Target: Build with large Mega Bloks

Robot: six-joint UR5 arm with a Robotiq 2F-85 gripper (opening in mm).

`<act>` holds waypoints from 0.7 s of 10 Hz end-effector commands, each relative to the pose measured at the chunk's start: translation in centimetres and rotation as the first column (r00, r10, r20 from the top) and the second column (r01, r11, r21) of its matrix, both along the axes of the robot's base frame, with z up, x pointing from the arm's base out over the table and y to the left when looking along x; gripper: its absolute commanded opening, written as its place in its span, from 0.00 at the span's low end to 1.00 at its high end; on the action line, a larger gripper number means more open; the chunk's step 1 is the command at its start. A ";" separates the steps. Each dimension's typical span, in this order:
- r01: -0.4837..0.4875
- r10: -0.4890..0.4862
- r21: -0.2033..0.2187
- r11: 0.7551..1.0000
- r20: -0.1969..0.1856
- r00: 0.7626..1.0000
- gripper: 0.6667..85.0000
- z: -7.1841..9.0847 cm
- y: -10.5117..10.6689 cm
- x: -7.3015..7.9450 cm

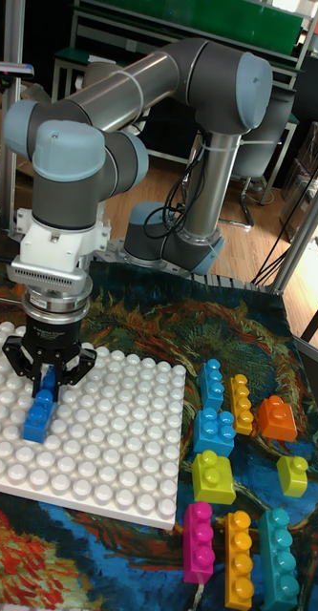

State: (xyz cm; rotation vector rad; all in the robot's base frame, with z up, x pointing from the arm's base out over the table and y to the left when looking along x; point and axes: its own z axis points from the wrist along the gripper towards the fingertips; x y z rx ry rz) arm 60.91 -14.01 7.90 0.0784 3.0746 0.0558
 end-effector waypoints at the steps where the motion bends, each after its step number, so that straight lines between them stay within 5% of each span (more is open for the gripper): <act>1: 0.003 -0.003 0.011 1.000 0.007 1.000 0.01 0.0 -0.1 0.0; 7: 0.003 -0.003 0.008 1.000 0.012 1.000 0.01 -0.3 -0.1 0.4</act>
